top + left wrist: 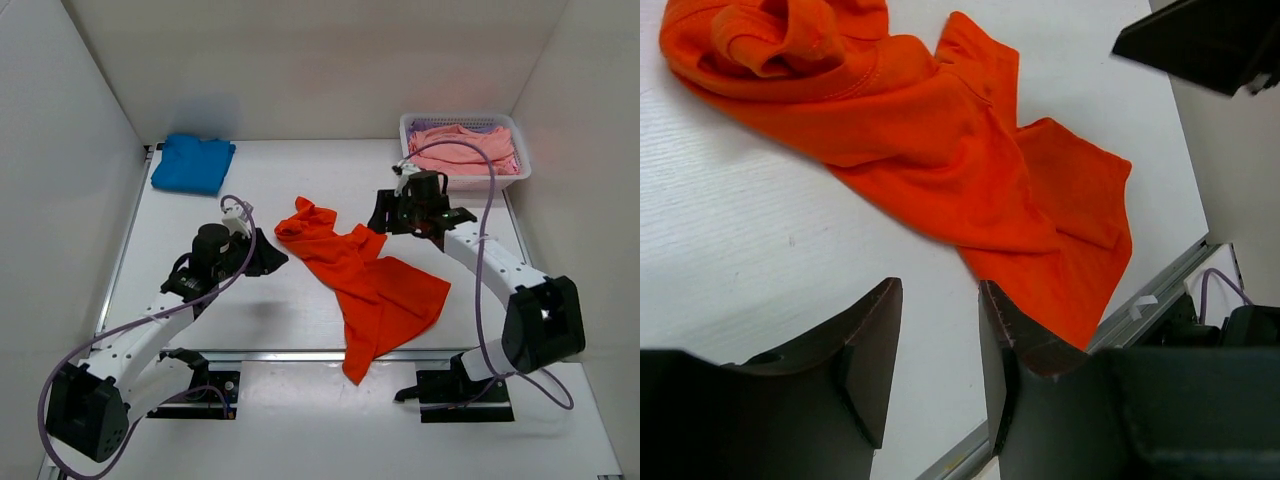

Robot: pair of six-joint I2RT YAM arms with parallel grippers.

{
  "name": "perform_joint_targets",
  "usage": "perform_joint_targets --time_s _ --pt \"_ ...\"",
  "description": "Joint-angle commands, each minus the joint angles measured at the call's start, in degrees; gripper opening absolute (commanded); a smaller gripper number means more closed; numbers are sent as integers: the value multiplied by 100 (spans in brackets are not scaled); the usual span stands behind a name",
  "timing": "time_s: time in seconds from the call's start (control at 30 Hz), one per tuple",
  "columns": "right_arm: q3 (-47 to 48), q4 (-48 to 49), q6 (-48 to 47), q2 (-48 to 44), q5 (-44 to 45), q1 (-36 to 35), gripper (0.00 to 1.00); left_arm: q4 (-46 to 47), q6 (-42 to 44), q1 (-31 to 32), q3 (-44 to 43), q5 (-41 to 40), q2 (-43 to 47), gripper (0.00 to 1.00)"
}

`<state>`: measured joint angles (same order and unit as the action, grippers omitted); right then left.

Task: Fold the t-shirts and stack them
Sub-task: Flatten out the tshirt

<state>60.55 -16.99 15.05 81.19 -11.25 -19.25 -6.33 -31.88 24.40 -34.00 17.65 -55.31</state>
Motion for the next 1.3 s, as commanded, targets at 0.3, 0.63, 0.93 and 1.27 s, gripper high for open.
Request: perform_joint_targets --time_s 0.3,0.63,0.93,1.27 --pt "-791 2296 1456 1425 -1081 105 57 -167 33 -638 175 221 583 48" --pt "-317 3105 2212 2357 -1389 246 54 -132 -56 -700 271 221 732 48" --pt "70 2957 1811 2263 -1344 88 0 -448 111 -1068 315 99 1057 49" --pt "-508 2104 868 1268 -2090 -2143 4 -1582 437 -1930 -476 -729 1277 56"
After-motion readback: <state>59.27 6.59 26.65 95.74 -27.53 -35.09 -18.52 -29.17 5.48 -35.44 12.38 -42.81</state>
